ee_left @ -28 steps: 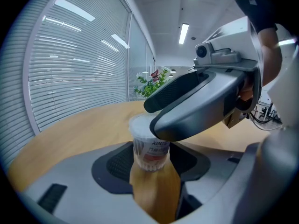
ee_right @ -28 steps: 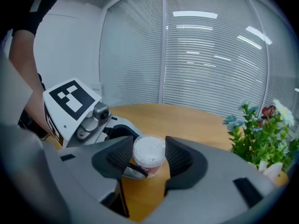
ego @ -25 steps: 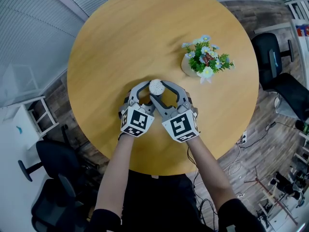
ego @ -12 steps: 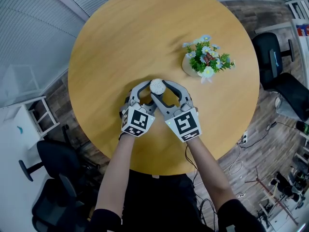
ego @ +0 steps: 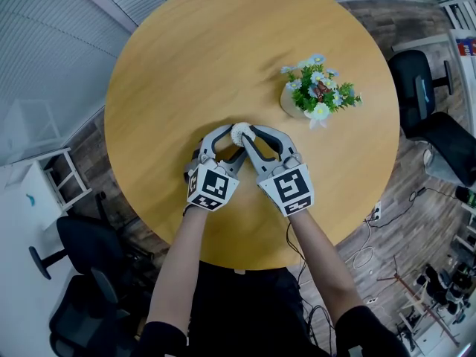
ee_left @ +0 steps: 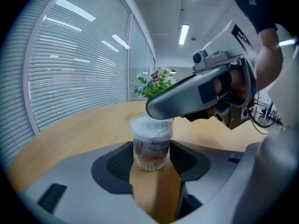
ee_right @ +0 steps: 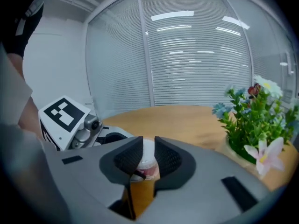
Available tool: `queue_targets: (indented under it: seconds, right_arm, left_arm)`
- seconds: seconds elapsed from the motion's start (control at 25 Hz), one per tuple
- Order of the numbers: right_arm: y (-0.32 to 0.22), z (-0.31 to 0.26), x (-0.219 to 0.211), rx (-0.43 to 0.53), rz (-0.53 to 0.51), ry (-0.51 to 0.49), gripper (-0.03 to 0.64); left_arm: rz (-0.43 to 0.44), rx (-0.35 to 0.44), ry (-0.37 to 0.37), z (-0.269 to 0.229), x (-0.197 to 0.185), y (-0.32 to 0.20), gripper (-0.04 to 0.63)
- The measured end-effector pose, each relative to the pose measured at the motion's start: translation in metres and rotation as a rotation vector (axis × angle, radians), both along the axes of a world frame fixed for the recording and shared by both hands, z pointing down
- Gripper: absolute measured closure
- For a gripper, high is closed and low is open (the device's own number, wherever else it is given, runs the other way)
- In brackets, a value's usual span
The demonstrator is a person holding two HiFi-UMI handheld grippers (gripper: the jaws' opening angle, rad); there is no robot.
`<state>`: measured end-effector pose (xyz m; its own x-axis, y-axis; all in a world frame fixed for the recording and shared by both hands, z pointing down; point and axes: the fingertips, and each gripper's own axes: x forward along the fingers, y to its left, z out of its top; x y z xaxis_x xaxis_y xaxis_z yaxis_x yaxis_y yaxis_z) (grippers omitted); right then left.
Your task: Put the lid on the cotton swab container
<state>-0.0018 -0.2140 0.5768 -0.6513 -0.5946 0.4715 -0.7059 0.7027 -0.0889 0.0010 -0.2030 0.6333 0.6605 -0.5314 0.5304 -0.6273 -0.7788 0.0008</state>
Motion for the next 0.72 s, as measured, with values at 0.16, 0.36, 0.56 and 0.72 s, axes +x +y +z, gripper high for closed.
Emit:
queue_targets:
  seconds: [0.16,0.36,0.56,0.72]
  right_arm:
    - [0.003,0.0,-0.005,0.077,-0.044,0.072,0.517]
    - [0.007,-0.007,-0.007,0.143,-0.064,0.182,0.515]
    - [0.007,-0.004,-0.013,0.121,-0.042,0.048,0.523]
    - [0.005,-0.002,-0.013,0.1,-0.032,0.015,0.52]
  left_arm:
    - [0.0,0.001,0.0,-0.001,0.0,-0.001,0.357]
    - [-0.001,0.0,-0.001,-0.001,0.0,-0.001,0.357]
    - [-0.001,0.001,-0.002,-0.003,0.0,-0.001,0.357]
    - [-0.001,0.0,-0.002,-0.002,0.0,-0.001,0.357]
